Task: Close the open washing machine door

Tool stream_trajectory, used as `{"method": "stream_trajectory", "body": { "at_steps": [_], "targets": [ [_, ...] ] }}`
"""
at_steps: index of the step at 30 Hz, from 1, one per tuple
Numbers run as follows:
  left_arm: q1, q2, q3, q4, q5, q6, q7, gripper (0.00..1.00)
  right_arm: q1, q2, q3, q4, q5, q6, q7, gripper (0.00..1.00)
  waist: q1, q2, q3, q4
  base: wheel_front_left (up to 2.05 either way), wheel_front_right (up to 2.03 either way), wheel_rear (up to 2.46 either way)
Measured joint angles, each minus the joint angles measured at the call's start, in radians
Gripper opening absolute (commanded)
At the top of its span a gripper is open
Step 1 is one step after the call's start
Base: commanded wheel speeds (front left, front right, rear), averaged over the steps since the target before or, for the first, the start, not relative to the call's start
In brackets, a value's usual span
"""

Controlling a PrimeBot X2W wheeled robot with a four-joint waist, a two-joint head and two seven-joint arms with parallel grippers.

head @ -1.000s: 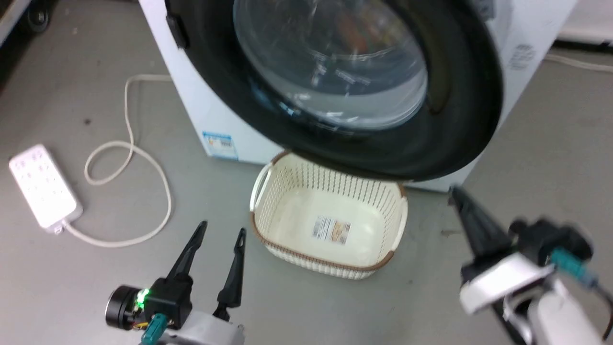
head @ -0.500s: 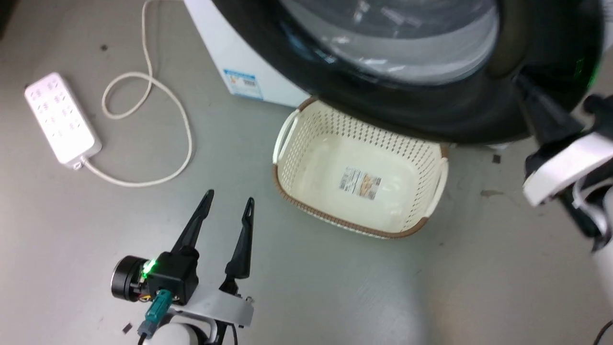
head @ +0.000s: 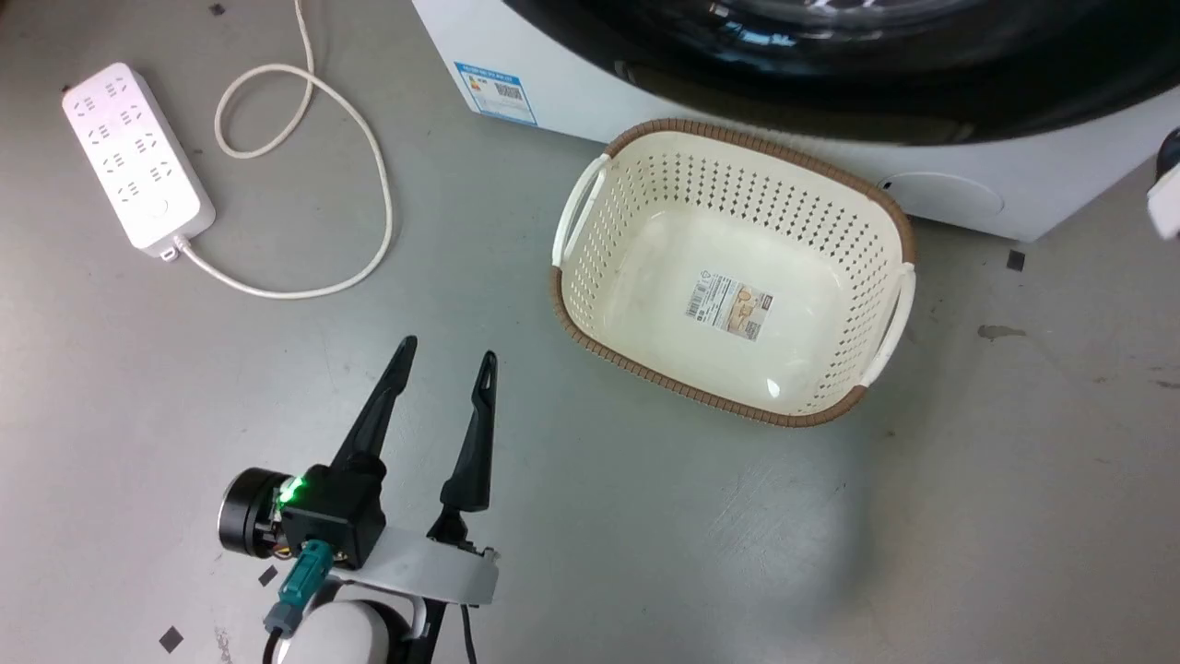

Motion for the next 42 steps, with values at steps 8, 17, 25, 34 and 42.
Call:
{"method": "stream_trajectory", "body": {
  "at_steps": [8, 17, 25, 34, 42],
  "targets": [
    [-0.006, -0.006, 0.006, -0.002, 0.0, -0.003, 0.0, 1.0, -0.065, 0.002, -0.005, 0.064, -0.001, 0.01, -0.001, 0.0, -0.0002, 0.0, 0.019, 0.002, 0.0, 0.0, 0.0],
    [-0.018, -0.011, 0.013, 0.009, 0.007, -0.007, 0.0, 1.0, -0.089, 0.024, -0.004, 0.121, -0.001, 0.019, -0.03, 0.0, -0.0002, 0.0, 0.01, -0.005, 0.0, 0.0, 0.0],
    [-0.005, -0.013, 0.041, 0.046, -0.002, -0.012, 0.0, 1.0, 0.033, 0.023, 0.023, 0.101, -0.006, 0.0, -0.13, 0.49, -0.0002, 0.0, -0.104, -0.028, 0.0, 0.0, 0.0],
    [0.054, -0.012, 0.087, 0.085, -0.037, -0.012, 0.0, 1.0, 0.3, 0.115, -0.056, -0.053, -0.067, 0.0, -0.194, 1.0, -0.0004, 0.0, -0.263, -0.078, 0.0, 0.0, 0.0],
    [0.078, -0.002, 0.072, 0.12, -0.046, -0.029, 0.0, 1.0, 0.53, 0.252, -0.17, -0.231, -0.13, 0.0, -0.199, 1.0, -0.0005, 0.0, -0.361, -0.128, 0.0, 0.0, 0.0]
  ]
}}
